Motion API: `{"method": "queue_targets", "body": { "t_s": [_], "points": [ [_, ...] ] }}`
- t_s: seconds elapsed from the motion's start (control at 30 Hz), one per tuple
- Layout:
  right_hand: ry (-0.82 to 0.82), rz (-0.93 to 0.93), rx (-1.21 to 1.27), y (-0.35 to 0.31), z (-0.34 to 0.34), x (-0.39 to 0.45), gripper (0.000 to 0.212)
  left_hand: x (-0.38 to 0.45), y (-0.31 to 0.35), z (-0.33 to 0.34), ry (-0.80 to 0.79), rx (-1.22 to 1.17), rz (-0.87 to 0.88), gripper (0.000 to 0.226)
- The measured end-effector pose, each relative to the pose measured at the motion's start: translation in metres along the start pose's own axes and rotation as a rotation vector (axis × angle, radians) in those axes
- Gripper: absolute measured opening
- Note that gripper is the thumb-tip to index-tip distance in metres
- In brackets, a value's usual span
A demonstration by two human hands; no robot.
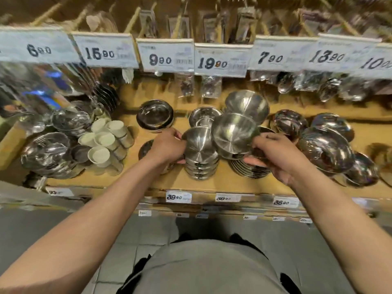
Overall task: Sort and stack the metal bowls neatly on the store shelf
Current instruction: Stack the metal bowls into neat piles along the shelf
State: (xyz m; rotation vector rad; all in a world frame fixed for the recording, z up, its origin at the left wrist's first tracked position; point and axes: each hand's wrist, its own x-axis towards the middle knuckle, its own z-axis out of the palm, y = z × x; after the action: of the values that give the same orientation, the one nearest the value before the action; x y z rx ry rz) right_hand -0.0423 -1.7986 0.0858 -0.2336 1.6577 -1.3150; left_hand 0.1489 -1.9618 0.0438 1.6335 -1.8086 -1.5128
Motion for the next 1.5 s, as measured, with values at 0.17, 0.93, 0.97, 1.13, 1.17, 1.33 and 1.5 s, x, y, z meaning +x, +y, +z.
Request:
{"method": "queue_targets", "body": {
  "t_s": [0.17, 0.93, 0.97, 1.13, 1.17, 1.33, 1.5],
  "points": [
    [0.002, 0.016, 0.043, 0.006, 0.007, -0.005, 0.009, 0.007, -0.002, 0.001, -0.010, -0.011, 0.000, 0.011],
    [0.068, 0.013, 0.041, 0.005, 0.070, 0.003, 0.010, 0.001, 0.012, -0.015, 0.123, 0.182, 0.231, 0.037],
    [0.071, 0.012, 0.034, 0.005, 0.071, 0.004, 0.011, -0.001, 0.018, -0.015, 0.084, 0.107, 0.229, 0.043],
    [0.119, -0.041, -0.147, 0.010, 0.074, 0.006, 0.013, -0.004, 0.025, -0.018, -0.029, 0.140, 0.238, 0.008],
    [0.139, -0.066, -0.227, 0.013, 0.073, 0.008, 0.013, -0.003, 0.024, -0.018, -0.030, 0.141, 0.233, 0.005],
    [0.254, -0.176, -0.507, 0.019, 0.074, 0.009, 0.023, 0.001, 0.015, -0.015, -0.008, 0.147, 0.243, 0.006],
    [0.245, -0.224, -0.574, 0.021, 0.077, 0.010, 0.012, 0.005, 0.013, -0.015, 0.031, 0.184, 0.265, 0.008]
  ]
}}
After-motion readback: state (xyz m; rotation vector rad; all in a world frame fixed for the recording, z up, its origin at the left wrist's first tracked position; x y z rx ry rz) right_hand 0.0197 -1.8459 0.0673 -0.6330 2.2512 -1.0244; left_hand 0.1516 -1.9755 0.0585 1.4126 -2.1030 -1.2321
